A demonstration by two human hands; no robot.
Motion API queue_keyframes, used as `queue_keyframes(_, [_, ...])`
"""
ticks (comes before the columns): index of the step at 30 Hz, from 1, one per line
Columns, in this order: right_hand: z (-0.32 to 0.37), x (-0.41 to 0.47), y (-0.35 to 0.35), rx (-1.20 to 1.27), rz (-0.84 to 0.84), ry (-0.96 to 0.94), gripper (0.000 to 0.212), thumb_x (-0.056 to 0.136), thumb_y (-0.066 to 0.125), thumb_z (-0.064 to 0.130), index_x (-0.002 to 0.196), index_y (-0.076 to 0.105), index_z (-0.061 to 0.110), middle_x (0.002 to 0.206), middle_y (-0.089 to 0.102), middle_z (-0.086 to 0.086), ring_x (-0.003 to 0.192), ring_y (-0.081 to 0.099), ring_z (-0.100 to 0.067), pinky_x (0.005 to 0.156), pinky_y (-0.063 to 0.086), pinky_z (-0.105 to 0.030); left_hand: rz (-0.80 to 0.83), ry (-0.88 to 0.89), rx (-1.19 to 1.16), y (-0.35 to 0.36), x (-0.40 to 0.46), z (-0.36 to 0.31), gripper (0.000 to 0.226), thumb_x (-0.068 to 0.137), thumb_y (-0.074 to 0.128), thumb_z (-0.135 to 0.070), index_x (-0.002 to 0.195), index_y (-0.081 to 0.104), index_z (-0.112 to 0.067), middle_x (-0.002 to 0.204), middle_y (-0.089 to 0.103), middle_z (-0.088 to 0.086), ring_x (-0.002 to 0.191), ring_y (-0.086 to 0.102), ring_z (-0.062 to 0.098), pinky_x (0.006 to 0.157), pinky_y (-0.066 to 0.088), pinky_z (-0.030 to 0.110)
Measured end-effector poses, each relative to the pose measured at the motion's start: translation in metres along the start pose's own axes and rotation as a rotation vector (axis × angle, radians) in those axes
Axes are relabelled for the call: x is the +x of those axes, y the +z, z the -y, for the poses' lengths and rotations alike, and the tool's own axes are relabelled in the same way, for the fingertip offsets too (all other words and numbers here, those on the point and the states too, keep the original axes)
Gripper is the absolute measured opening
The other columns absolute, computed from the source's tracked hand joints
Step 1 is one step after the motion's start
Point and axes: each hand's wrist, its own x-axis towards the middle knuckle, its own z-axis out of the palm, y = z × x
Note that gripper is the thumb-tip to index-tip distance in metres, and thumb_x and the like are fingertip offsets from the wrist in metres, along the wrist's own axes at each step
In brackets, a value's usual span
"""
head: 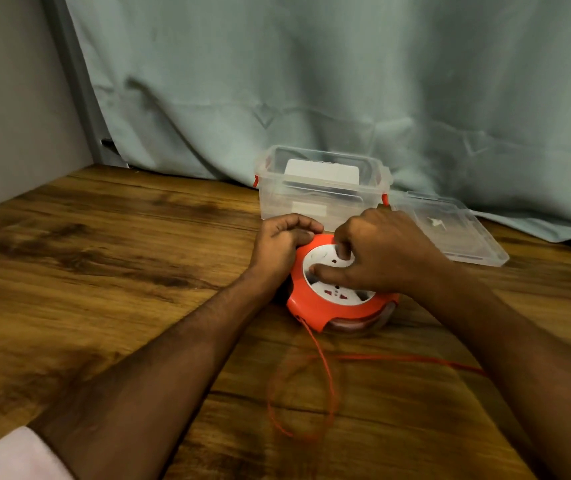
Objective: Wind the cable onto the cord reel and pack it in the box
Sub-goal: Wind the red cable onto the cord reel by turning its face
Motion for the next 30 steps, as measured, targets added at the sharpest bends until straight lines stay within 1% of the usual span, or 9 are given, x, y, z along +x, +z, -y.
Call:
queue_keyframes(3, [0.002,0.002,0.009,-0.017,-0.061,0.102,0.077,0.062,0.023,0.096,0.068,0.053,0.025,0.074,0.064,0.001,0.078,0.06,-0.023,0.072,0.039,-0.036,0.006,-0.004,-0.006,0.001,0.0,0.0,0.024,0.084,0.051,0.012,0.097,0.069,0.01,0.091,0.069,0.023,0.082,0.064,0.033,0.075,0.055,0.037])
queue_keyframes(5, [0.004,0.002,0.013,-0.065,-0.12,0.152,0.073,0.067,0.025,0.095,0.067,0.049,0.025,0.078,0.067,-0.004,0.079,0.063,-0.026,0.069,0.032,-0.035,0.008,-0.007,-0.001,0.001,0.0,0.0,0.024,0.083,0.051,0.012,0.098,0.07,0.009,0.09,0.069,0.022,0.083,0.064,0.033,0.075,0.055,0.036])
queue_keyframes(8, [0.005,0.001,0.017,-0.064,-0.119,0.258,0.069,0.077,0.041,0.088,0.081,0.061,0.022,0.093,0.068,-0.008,0.079,0.061,-0.027,0.069,0.033,-0.035,0.003,-0.009,0.008,0.001,0.0,0.0,0.024,0.083,0.051,0.011,0.098,0.07,0.008,0.09,0.069,0.022,0.083,0.064,0.033,0.077,0.055,0.037])
queue_keyframes(12, [0.004,0.001,0.017,-0.001,-0.032,0.349,0.067,0.081,0.047,0.082,0.096,0.068,0.021,0.103,0.066,-0.008,0.068,0.045,-0.019,0.065,0.035,-0.033,0.004,0.001,0.028,0.001,-0.002,-0.001,0.024,0.084,0.051,0.011,0.098,0.07,0.008,0.093,0.07,0.023,0.084,0.065,0.033,0.081,0.056,0.042])
queue_keyframes(14, [0.005,0.0,0.013,-0.005,-0.011,0.315,0.06,0.085,0.048,0.078,0.094,0.068,0.022,0.097,0.064,-0.005,0.072,0.051,-0.019,0.066,0.037,-0.033,0.001,-0.007,0.024,0.001,-0.002,-0.002,0.024,0.084,0.051,0.011,0.099,0.07,0.01,0.093,0.07,0.022,0.085,0.065,0.033,0.081,0.056,0.042])
queue_keyframes(17, [0.001,-0.001,-0.001,-0.008,0.017,0.095,0.041,0.088,0.052,0.068,0.08,0.063,0.029,0.071,0.052,0.012,0.081,0.059,-0.017,0.07,0.034,-0.033,-0.015,-0.013,-0.003,0.0,-0.002,-0.002,0.025,0.083,0.05,0.013,0.099,0.069,0.011,0.092,0.068,0.024,0.084,0.063,0.034,0.078,0.054,0.037])
queue_keyframes(20, [-0.005,-0.001,-0.02,0.121,0.135,-0.07,0.029,0.078,0.063,0.067,0.092,0.066,0.043,0.064,0.05,0.018,0.073,0.056,-0.003,0.064,0.036,-0.03,-0.019,-0.002,-0.013,0.0,-0.002,-0.004,0.024,0.083,0.05,0.014,0.097,0.069,0.012,0.089,0.067,0.025,0.08,0.06,0.033,0.072,0.052,0.033])
queue_keyframes(24, [-0.002,-0.002,-0.019,0.138,0.216,-0.13,0.062,0.069,0.069,0.072,0.124,0.066,0.043,0.067,0.04,0.026,0.076,0.044,-0.001,0.071,0.041,-0.031,-0.015,-0.003,-0.016,0.0,-0.002,-0.004,0.022,0.083,0.051,0.013,0.094,0.07,0.009,0.087,0.067,0.024,0.078,0.061,0.032,0.072,0.052,0.033])
queue_keyframes(30, [-0.002,-0.001,-0.01,0.113,0.105,-0.119,0.067,0.064,0.064,0.079,0.12,0.07,0.042,0.067,0.037,0.027,0.07,0.04,-0.001,0.069,0.039,-0.031,-0.032,-0.007,-0.029,-0.003,-0.001,-0.003,0.022,0.084,0.052,0.011,0.094,0.07,0.008,0.089,0.069,0.023,0.08,0.063,0.033,0.073,0.055,0.035])
